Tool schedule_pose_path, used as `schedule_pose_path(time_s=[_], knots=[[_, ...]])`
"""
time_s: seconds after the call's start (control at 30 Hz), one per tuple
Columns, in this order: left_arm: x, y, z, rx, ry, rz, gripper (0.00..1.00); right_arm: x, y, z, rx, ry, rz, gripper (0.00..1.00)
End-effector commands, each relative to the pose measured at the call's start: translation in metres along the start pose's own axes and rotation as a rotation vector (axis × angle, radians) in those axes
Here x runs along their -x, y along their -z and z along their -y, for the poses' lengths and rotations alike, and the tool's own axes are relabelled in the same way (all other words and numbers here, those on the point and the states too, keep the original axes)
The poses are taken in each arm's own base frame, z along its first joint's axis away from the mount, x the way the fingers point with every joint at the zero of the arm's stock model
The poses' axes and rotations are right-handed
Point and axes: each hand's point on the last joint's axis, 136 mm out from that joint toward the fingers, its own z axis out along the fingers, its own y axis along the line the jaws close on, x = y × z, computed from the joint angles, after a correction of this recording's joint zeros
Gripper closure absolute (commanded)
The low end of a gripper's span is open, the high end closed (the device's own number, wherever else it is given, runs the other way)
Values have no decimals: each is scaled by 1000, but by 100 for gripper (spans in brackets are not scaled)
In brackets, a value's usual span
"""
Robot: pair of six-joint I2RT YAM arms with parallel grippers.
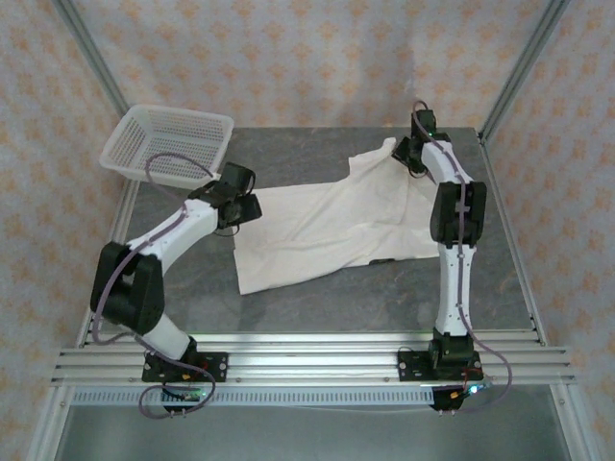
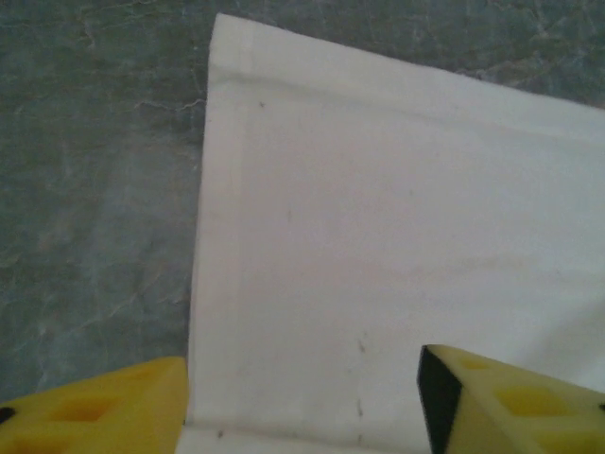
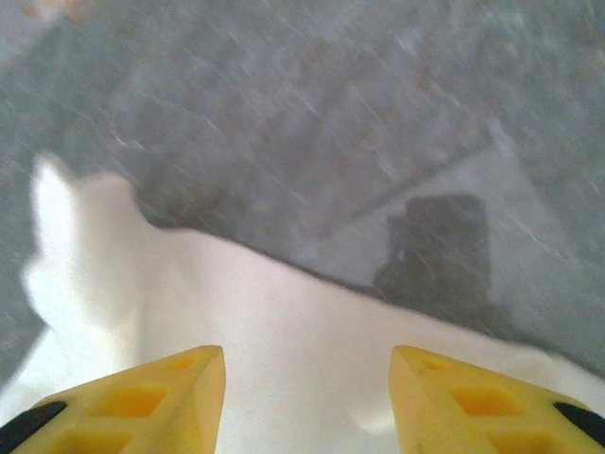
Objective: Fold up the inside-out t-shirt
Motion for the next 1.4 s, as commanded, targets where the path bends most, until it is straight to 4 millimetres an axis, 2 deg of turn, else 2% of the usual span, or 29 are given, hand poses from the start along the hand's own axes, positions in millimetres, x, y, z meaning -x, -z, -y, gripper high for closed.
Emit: schedule_pose_path(time_s=[0.0,0.13,0.17,0.3,0.4,0.43,0.53,0.6,0.8,0.93,1.1,1.2,1.27,1.33,1.37], knots=[[-5,-10,15,-29,12,-56,59,-2,30,13,-6,-4,-11,55],[-16,-31,25,-54,16,-113,98,-17,46,31,1,-11,13,66],[-17,-34,25,-49,12,-119,100,-19,50,36,6,-21,18,67],[-20,-49,25,-23,-3,-143,100,-29,71,58,0,-63,13,68],[-22,-65,15,53,12,-150,100,-43,84,78,-24,-94,31,69],[-21,-70,10,88,22,-150,100,-50,86,87,-41,-113,25,72],[-17,-84,-10,223,44,-134,100,-77,84,121,-107,-212,-21,92],[-10,-89,-18,277,67,-106,100,-97,81,145,-156,-291,-65,99],[-13,-100,-40,385,132,-128,100,-149,80,191,-318,-417,-213,100],[-23,-100,-56,404,161,-144,100,-167,102,214,-401,-459,-184,100],[-42,-96,-63,350,175,-161,100,-194,125,230,-434,-471,-181,100],[-56,-93,-62,298,182,-183,100,-220,131,241,-481,-481,-228,100],[-64,-93,-57,246,180,-194,100,-231,131,241,-459,-490,-239,100],[-56,-77,-47,185,175,-156,100,-229,138,236,-425,-482,-223,100],[-51,-71,-44,162,168,-136,100,-220,147,232,-406,-472,-190,100]])
